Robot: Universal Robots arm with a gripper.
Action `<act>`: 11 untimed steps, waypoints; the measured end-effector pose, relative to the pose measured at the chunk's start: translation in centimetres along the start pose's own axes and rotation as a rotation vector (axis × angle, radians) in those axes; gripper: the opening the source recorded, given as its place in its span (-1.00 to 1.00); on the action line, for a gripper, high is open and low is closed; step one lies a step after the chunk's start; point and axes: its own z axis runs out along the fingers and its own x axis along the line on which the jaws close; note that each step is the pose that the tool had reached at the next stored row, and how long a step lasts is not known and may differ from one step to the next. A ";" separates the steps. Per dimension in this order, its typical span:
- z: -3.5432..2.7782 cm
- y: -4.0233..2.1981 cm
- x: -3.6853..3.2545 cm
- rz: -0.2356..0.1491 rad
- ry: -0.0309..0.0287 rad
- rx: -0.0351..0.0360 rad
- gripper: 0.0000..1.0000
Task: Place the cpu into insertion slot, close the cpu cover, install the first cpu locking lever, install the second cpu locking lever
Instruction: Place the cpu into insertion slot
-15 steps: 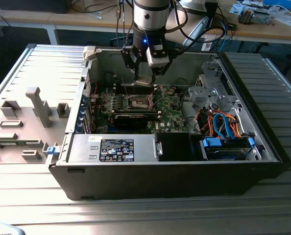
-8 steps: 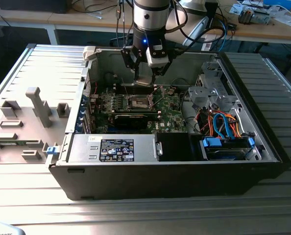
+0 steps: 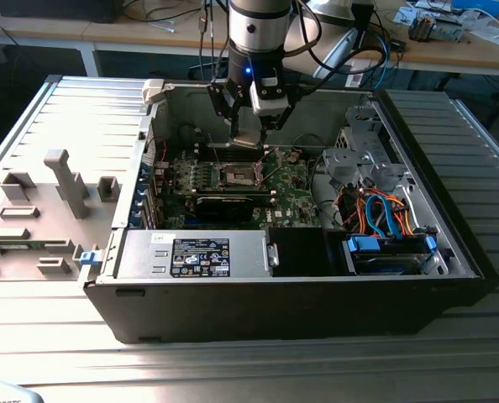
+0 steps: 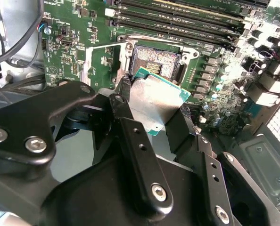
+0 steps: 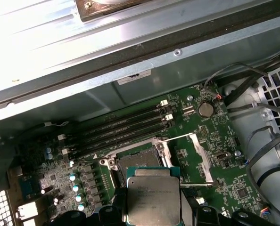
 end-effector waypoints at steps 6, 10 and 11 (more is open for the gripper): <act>0.02 0.00 0.00 0.008 -0.0009 0.0006 0.08; 0.03 0.00 0.00 0.014 -0.0016 0.0009 0.08; 0.04 0.00 0.00 0.016 -0.0018 0.0010 0.08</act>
